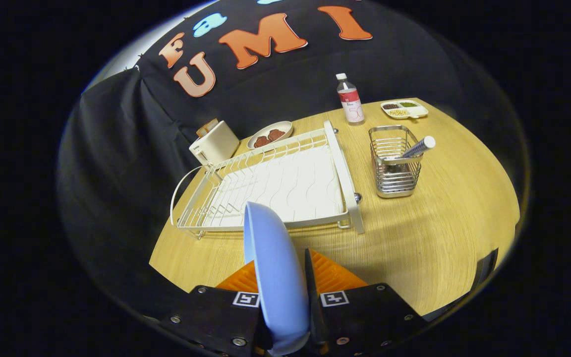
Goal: Take the plate from the dish rack, then take the spoon from the basket and place it into the plate.
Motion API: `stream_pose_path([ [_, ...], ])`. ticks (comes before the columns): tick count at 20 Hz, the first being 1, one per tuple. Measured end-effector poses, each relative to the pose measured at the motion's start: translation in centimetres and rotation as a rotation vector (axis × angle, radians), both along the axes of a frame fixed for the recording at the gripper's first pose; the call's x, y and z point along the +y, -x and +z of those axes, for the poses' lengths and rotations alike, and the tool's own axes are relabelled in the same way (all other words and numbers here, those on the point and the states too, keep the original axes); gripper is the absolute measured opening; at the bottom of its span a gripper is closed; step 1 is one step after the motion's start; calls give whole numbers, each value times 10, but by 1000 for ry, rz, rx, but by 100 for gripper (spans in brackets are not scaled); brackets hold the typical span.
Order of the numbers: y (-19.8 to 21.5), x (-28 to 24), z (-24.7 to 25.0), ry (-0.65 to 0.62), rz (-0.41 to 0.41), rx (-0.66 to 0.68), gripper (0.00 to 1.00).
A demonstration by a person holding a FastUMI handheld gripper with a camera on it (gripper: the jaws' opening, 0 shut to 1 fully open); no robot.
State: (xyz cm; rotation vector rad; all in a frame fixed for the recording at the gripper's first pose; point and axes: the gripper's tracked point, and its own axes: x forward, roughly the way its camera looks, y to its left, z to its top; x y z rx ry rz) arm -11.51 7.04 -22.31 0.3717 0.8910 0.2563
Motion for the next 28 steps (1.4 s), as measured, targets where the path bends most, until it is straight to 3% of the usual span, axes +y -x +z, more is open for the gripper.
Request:
stream_pose_path([
  [8, -1, -11, -25, -85, 2, -6, 30],
  [12, -7, -30, -41, 4, -41, -43, 38],
  [15, -15, -27, -39, -64, -81, -74, 39],
  [18, -21, -35, -33, -54, -109, -121, 39],
  [23, -24, -44, -23, 5, -89, -179, 39],
  [28, -44, -90, 3, 143, -164, -294, 59],
])
